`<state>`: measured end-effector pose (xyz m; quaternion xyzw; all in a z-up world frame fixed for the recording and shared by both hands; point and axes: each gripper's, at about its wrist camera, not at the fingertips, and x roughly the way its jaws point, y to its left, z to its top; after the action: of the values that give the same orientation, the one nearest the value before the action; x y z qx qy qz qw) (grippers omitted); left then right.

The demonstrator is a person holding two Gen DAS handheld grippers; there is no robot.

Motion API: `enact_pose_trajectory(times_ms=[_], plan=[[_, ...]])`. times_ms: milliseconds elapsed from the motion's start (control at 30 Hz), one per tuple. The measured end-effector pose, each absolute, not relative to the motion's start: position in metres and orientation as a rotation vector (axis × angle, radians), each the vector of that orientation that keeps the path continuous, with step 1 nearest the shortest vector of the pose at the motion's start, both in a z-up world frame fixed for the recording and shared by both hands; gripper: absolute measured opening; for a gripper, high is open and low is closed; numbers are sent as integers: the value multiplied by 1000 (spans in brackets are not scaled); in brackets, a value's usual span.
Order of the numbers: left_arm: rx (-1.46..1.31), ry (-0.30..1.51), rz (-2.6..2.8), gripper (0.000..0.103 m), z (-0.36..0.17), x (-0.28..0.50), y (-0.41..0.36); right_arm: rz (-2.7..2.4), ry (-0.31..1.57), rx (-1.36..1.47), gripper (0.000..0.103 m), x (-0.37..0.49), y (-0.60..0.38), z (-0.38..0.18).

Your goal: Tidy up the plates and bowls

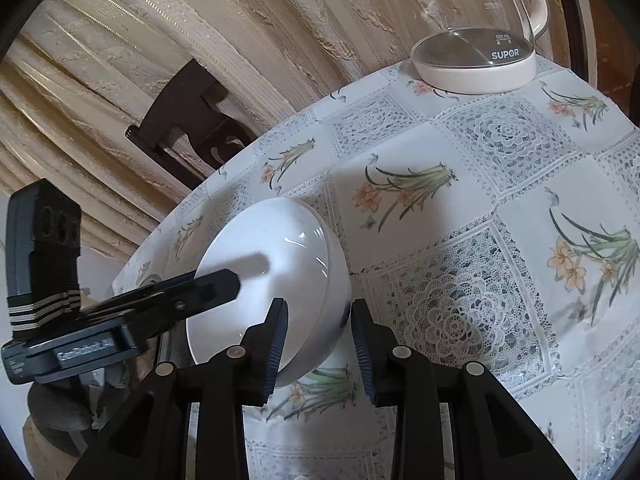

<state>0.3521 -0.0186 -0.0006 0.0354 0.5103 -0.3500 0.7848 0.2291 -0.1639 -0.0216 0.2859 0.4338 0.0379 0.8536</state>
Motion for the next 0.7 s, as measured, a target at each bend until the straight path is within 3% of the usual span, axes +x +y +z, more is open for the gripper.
enact_pose_trajectory(times_ms=[167, 700], plan=[[79, 1118, -773, 46, -7, 353, -25, 82, 913, 607, 35, 228, -163, -20], [-10, 1047, -783, 46, 20, 337, 1, 117, 915, 649, 35, 228, -154, 8]])
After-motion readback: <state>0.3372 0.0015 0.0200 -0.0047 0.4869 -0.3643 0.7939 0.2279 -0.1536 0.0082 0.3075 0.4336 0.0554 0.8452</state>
